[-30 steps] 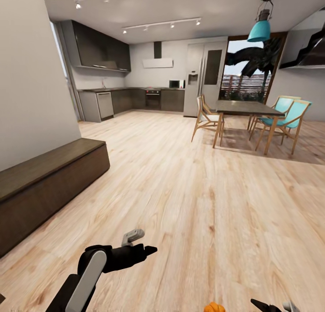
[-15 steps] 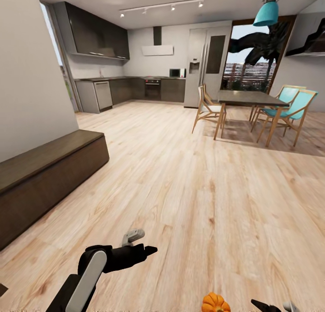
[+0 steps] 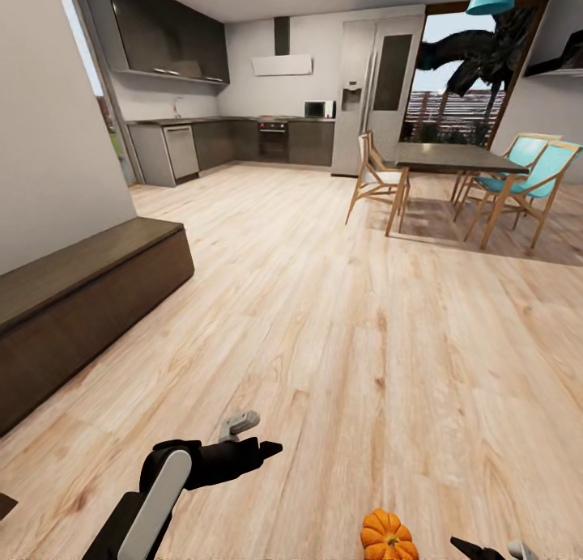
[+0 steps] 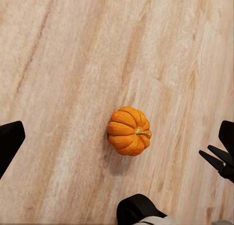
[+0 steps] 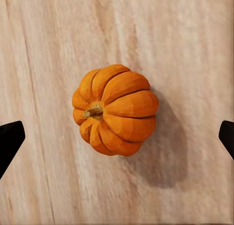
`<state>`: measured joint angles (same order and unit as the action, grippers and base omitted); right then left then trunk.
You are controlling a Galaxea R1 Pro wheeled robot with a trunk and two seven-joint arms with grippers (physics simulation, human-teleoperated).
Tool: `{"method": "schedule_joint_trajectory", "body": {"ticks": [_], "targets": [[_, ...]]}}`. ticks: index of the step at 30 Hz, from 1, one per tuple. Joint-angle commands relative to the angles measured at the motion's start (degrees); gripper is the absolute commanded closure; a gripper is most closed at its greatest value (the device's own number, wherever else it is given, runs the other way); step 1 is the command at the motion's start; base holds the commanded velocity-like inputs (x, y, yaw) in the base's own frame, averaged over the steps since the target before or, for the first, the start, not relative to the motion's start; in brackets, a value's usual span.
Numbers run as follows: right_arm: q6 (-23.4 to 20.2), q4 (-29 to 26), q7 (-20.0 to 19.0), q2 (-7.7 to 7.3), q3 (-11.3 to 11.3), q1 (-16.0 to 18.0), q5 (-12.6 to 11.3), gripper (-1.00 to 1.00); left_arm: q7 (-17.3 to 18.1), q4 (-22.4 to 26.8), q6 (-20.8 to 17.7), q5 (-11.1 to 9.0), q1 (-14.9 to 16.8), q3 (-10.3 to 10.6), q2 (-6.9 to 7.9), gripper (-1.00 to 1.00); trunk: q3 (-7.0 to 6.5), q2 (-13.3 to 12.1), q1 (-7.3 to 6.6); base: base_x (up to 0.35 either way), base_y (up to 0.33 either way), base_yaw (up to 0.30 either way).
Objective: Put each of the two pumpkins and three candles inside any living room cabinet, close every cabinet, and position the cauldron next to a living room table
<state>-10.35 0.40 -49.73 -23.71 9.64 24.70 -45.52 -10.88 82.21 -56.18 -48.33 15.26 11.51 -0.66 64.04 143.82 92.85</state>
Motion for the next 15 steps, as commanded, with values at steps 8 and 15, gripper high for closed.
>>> {"method": "schedule_joint_trajectory", "body": {"ticks": [8, 15], "targets": [[-0.14, -0.02, -0.42, -0.02, 0.38, 0.06, -1.38, -1.00, -0.60, 0.05, -0.16, -0.62, 0.03, 0.04, -0.04, -1.00, 1.83, 0.13, 0.19, 0.000, 0.000, 0.000], [-7.14, -1.13, 4.98, -0.25, 0.38, 0.24, -9.00, -1.00, -0.57, 0.00, -0.16, -0.62, 0.03, 0.08, -0.04, -1.00, 3.38, 0.23, 0.37, 0.000, 0.000, 0.000]]}}
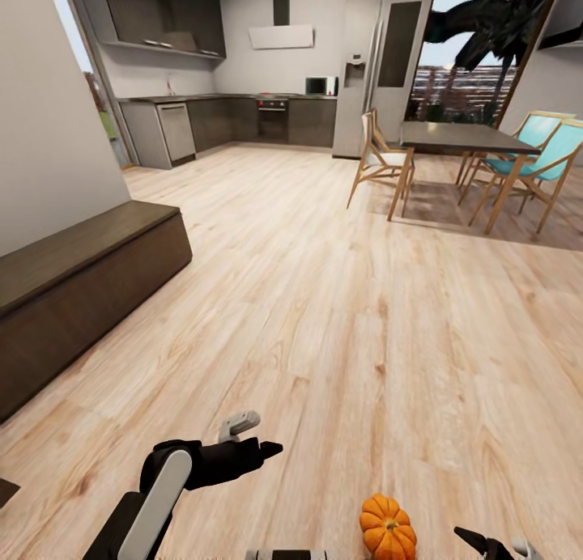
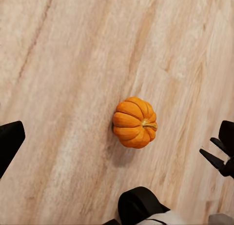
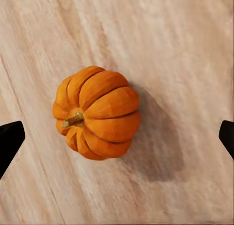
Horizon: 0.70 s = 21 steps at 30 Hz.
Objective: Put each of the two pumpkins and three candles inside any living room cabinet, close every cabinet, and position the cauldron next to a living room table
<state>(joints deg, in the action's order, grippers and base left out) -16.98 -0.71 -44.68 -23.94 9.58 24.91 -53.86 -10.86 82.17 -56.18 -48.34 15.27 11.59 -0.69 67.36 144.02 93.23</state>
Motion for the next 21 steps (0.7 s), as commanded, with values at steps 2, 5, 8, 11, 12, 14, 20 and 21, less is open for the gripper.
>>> {"method": "schedule_joint_trajectory", "body": {"ticks": [2, 5, 8, 11, 12, 14, 20, 21], "targets": [[-3.66, -0.48, 3.08, -0.28, 0.47, 0.65, -4.40, -1.00, -0.59, 0.03, -0.16, -0.62, 0.03, 0.01, -0.01, -1.00, 0.50, 0.05, 0.04, 0.000, 0.000, 0.000], [-5.11, -1.85, 9.61, -0.36, 0.51, 2.61, -8.12, -1.00, -0.62, 0.02, -0.16, -0.62, 0.03, -0.07, 0.02, -1.00, 1.16, 0.09, 0.11, 0.000, 0.000, 0.000], [-5.03, -5.77, 14.49, -0.29, 0.59, 3.31, -9.01, -1.00, -0.60, -0.06, -0.16, -0.62, 0.03, -0.07, 0.00, -1.00, 1.83, 0.13, 0.19, 0.000, 0.000, 0.000], [-5.00, -7.71, 16.80, -0.14, 0.64, 3.48, -9.18, -1.00, -0.63, -0.05, -0.16, -0.62, 0.03, -0.07, 0.01, -1.00, 2.49, 0.17, 0.27, 0.000, 0.000, 0.000], [-5.00, -7.83, 16.93, -0.12, 0.65, 3.49, -9.16, -1.00, -0.63, -0.06, -0.16, -0.62, 0.03, -0.07, 0.00, -1.00, 2.71, 0.18, 0.30, 0.000, 0.000, 0.000], [-5.00, -8.21, 17.25, -0.08, 0.72, 3.53, -8.87, -1.00, -0.60, -0.05, -0.16, -0.62, 0.03, -0.04, -0.01, -1.00, 3.16, 0.21, 0.35, 0.000, 0.000, 0.000], [-2.99, -8.36, 17.30, 0.02, 1.34, 3.51, -8.42, -1.00, -0.57, 0.01, -0.16, -0.62, 0.03, -0.06, 0.04, -1.00, 4.49, 0.29, 0.50, 0.000, 0.000, 0.000], [-2.48, -8.35, 17.25, 0.02, 1.36, 3.53, -8.40, -1.00, -0.57, 0.01, -0.16, -0.62, 0.03, -0.06, 0.02, -1.00, 4.71, 0.30, 0.53, 0.000, 0.000, 0.000]]}}
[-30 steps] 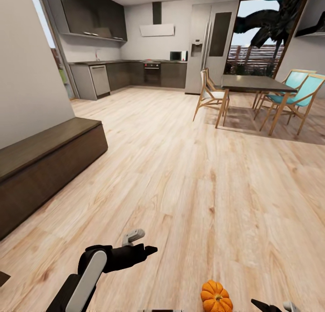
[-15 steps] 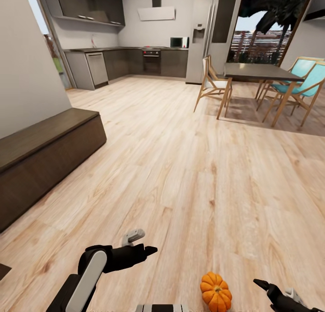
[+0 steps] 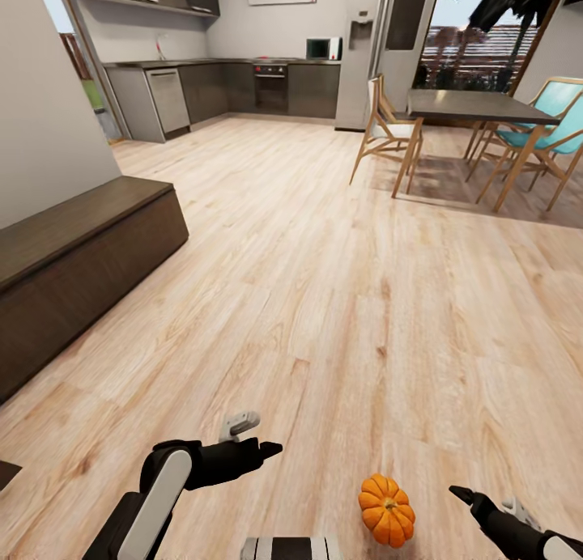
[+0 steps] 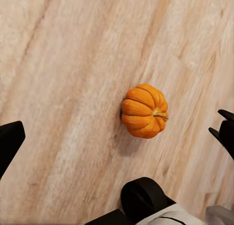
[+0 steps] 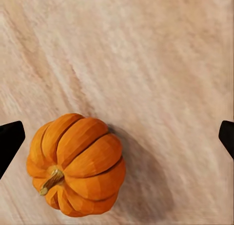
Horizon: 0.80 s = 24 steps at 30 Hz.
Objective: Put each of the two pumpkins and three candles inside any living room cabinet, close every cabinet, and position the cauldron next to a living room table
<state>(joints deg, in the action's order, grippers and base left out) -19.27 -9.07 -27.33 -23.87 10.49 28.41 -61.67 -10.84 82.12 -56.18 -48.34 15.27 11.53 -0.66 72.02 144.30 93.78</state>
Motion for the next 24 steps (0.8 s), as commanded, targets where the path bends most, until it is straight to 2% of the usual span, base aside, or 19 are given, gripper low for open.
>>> {"method": "schedule_joint_trajectory", "body": {"ticks": [1, 5, 12, 17, 24], "targets": [[0.18, -0.02, -0.21, -0.04, 0.47, 0.04, -0.58, -1.00, -0.59, 0.05, -0.16, -0.62, 0.03, 0.04, -0.02, -1.00, 0.27, 0.03, 0.01, 0.000, 0.000, 0.000], [2.29, -0.03, -0.91, 0.01, 0.82, -0.01, -0.50, -1.00, -0.61, 0.06, -0.16, -0.62, 0.03, 0.12, -0.04, -1.00, 1.16, 0.09, 0.11, 0.000, 0.000, 0.000], [4.55, 0.02, -2.53, 0.03, 3.51, -0.02, -0.48, -1.00, -0.59, 0.14, -0.24, -0.62, 0.03, 0.14, -0.03, -1.00, 1.16, 0.09, 0.11, 0.000, 0.000, 0.000], [5.59, -0.02, -3.05, 0.05, 3.80, -0.02, -0.47, -1.00, -0.59, 1.91, -0.25, -0.62, 0.03, -0.08, 0.03, -1.00, 1.16, 0.09, 0.11, 0.012, 0.012, 0.000], [7.85, 0.05, -6.77, 0.05, 3.90, -0.01, -0.47, -1.00, -0.59, 2.38, -0.25, -0.62, 0.03, -0.17, 0.04, -1.00, 1.16, 0.09, 0.11, 0.068, 0.067, 0.000]]}}
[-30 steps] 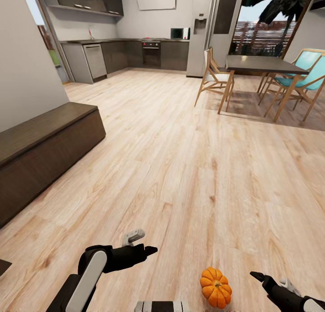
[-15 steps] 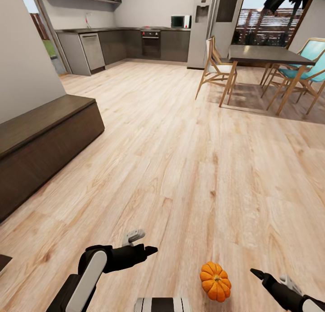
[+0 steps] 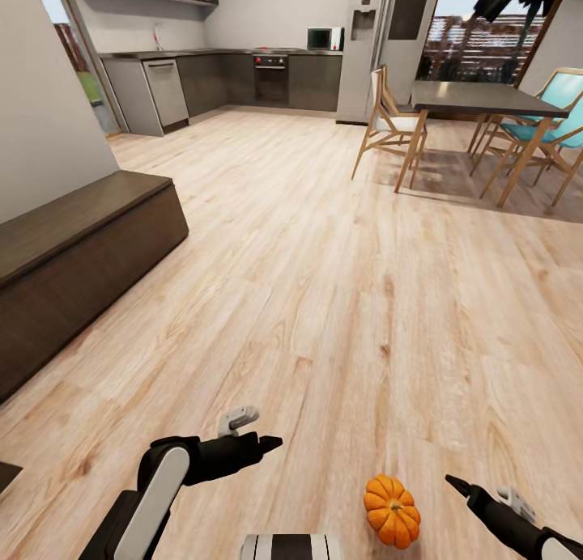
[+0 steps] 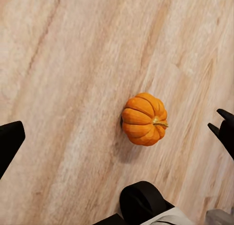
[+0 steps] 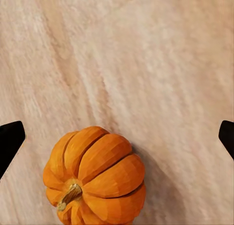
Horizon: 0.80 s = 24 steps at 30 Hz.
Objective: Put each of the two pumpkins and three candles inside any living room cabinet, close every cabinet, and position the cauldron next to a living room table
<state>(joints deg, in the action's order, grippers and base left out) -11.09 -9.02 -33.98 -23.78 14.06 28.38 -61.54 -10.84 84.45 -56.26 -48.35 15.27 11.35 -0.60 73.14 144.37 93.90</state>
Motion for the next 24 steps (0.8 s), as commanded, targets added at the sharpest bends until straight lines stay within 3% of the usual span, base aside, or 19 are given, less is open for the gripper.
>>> {"method": "schedule_joint_trajectory", "body": {"ticks": [1, 11, 24], "targets": [[-0.28, 0.00, -0.22, -0.04, 0.34, 0.02, -0.60, -1.00, -0.59, 0.05, -0.17, -0.60, 0.03, -0.01, -0.01, -1.00, 0.04, 0.02, -0.01, 0.008, 0.008, 0.000], [-0.16, 0.33, 0.27, 0.04, 3.21, 0.01, -0.76, -1.00, -0.60, 0.01, -0.17, -0.60, 0.03, -0.01, -0.01, -1.00, 0.04, 0.02, -0.01, -0.058, 0.065, 0.000], [-0.16, 0.67, 0.58, 0.50, 3.60, 0.04, -0.69, -1.00, -0.58, 0.01, -0.17, -0.60, 0.03, -0.02, -0.01, -1.00, 0.04, 0.02, -0.01, -0.013, 0.129, 0.000]]}}
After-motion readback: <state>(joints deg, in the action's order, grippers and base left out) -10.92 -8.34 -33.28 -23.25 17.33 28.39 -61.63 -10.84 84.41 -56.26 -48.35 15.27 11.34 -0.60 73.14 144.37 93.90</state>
